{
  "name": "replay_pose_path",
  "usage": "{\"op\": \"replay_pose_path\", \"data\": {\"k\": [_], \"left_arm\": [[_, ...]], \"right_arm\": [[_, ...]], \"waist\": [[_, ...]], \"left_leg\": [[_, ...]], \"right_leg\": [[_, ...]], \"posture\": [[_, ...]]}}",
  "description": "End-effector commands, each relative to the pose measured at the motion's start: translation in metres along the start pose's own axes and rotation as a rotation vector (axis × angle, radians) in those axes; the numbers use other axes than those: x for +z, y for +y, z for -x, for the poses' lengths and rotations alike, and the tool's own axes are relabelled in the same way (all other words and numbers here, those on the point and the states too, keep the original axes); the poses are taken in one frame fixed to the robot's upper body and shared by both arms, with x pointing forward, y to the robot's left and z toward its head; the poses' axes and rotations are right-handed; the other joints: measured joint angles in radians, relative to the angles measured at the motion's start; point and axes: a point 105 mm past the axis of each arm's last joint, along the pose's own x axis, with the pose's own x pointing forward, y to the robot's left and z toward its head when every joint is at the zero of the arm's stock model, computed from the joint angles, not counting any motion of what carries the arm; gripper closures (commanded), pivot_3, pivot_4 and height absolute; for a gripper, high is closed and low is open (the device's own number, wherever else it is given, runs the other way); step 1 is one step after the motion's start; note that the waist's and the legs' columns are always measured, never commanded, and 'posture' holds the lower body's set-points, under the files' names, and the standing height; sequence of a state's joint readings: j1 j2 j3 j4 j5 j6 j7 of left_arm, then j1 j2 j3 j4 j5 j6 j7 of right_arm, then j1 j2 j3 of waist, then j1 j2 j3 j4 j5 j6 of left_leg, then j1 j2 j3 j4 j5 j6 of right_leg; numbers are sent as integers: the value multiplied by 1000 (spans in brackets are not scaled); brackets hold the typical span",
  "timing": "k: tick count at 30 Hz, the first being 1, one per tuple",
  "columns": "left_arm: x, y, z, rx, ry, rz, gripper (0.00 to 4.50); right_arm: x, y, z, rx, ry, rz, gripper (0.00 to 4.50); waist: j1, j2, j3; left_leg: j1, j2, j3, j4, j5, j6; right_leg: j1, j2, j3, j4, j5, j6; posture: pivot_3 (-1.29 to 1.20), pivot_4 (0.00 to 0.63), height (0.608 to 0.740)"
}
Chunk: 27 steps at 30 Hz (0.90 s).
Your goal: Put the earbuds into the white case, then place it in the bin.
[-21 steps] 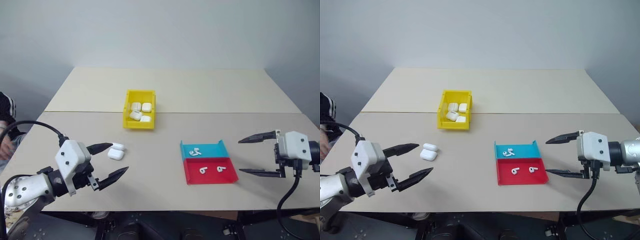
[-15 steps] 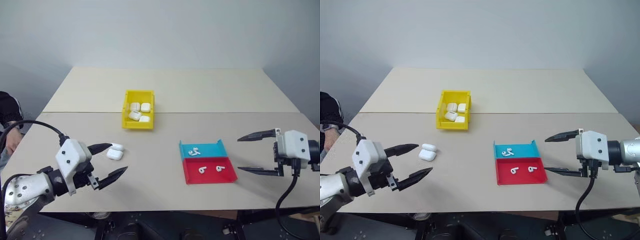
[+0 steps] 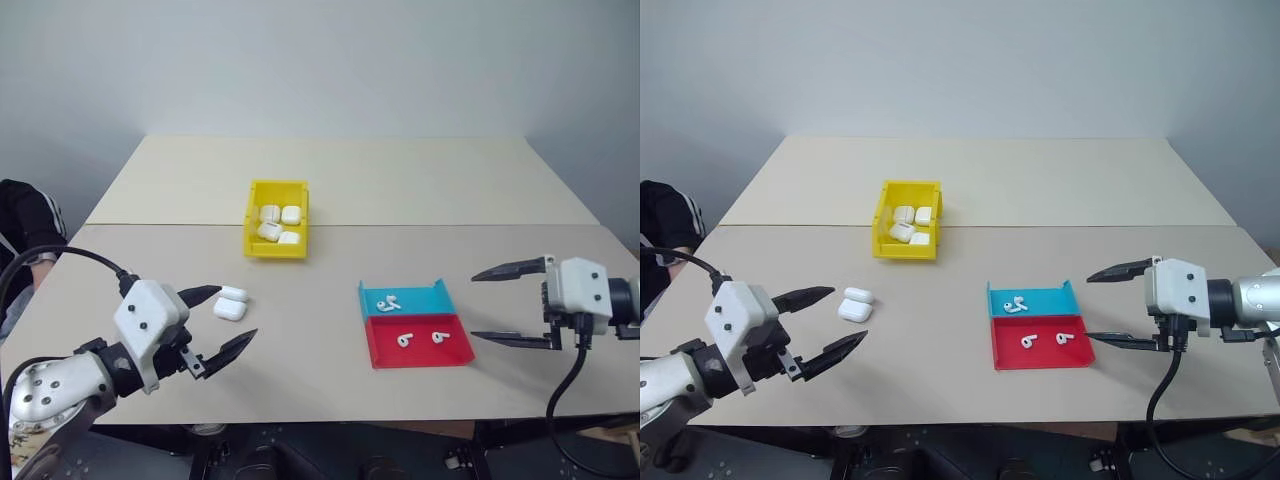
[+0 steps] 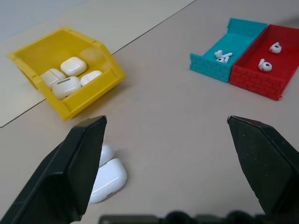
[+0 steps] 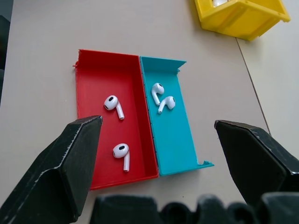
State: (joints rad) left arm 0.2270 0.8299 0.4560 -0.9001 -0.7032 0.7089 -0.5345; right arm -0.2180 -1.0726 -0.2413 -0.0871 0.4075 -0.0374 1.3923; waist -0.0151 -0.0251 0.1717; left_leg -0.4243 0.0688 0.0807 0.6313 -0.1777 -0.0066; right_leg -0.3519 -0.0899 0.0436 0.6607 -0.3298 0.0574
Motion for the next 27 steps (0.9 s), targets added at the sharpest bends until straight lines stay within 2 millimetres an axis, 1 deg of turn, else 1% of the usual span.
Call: {"op": "replay_pose_path", "data": {"k": [1, 3, 4, 8, 10, 13, 15, 17, 18, 20, 23, 24, 26, 27], "left_arm": [[0, 6, -1, 106, 85, -48, 0], [-8, 10, -2, 184, 209, -95, 0], [-6, 11, -4, 215, 225, -108, 0], [5, 21, -12, 319, 219, -44, 0], [0, 31, -17, 395, 273, 31, 0], [-10, 41, -26, 419, 370, 71, 0], [-16, 46, -29, 394, 457, 45, 0], [-22, 49, -34, 343, 532, 77, 0], [-23, 51, -36, 342, 555, 80, 0], [-23, 57, -46, 357, 565, 147, 0], [-20, 52, -58, 354, 577, 198, 0], [-20, 50, -60, 363, 589, 210, 0], [-18, 42, -62, 374, 605, 302, 0], [-19, 40, -63, 385, 626, 318, 0]], "right_arm": [[6, -7, 4, -20, 3, 29, 15], [4, -6, 3, -17, 5, 21, 15], [3, -6, 2, -16, 6, 16, 15], [2, -8, 1, -21, 14, 4, 15], [2, -8, 1, -21, 18, -5, 15], [0, -7, 0, -22, 36, -16, 15], [-1, -7, 0, -22, 46, -20, 15], [0, -9, -1, -25, 50, -26, 15], [1, -9, -2, -27, 51, -30, 15], [1, -10, -1, -34, 57, -38, 15], [1, -9, 1, -38, 74, -46, 15], [0, -9, 2, -39, 79, -48, 15], [0, -8, 3, -40, 85, -52, 15], [0, -8, 3, -40, 86, -57, 15]], "waist": [[1, 0, 0], [5, 0, 0], [5, 0, 0], [6, 0, 0], [6, 0, 0], [4, -1, 0], [0, -1, 0], [0, -1, 0], [2, -2, 0], [3, -1, 0], [9, -2, 0], [10, -2, 0], [11, -2, 0], [11, -2, 1]], "left_leg": [[0, 0, 0, 0, 0, 0], [0, 0, -1, 0, 0, 0], [0, 0, -1, 1, 0, 0], [0, 0, -2, 1, 0, 0], [0, -1, -3, 1, 0, 0], [-1, -1, -5, 2, 0, 0], [0, -1, -8, 1, 0, -1], [0, -1, -11, 1, 1, -1], [0, -1, -11, 1, 1, -1], [0, -2, -11, 1, 1, -1], [-1, -2, -13, 1, 1, -1], [-1, -2, -13, 1, 1, -1], [-2, -2, -14, 1, 1, -1], [-2, -2, -14, 1, 1, -2]], "right_leg": [[0, 0, 0, 0, 0, 0], [0, 0, 0, 0, 0, 0], [1, 0, -1, 0, 0, 0], [1, 0, -1, 1, 0, 0], [1, 0, -1, 1, 0, 0], [1, 0, -2, 2, 0, 0], [1, 0, 0, 2, 0, 0], [0, 1, 0, 2, 0, 0], [1, 0, 0, 3, 0, 0], [1, -1, -1, 2, 0, 0], [1, -1, -2, 2, 0, 0], [1, -1, -2, 2, 0, 0], [0, -1, -2, 2, 0, 0], [0, -2, -1, 1, 0, 0]], "posture": [[0, 150, 740], [0, 150, 740], [0, 150, 740], [0, 150, 740], [0, 150, 740], [0, 150, 740], [0, 150, 740], [0, 150, 740], [0, 150, 740], [0, 150, 740], [0, 150, 740], [0, 150, 740], [0, 150, 740], [0, 150, 740]]}}
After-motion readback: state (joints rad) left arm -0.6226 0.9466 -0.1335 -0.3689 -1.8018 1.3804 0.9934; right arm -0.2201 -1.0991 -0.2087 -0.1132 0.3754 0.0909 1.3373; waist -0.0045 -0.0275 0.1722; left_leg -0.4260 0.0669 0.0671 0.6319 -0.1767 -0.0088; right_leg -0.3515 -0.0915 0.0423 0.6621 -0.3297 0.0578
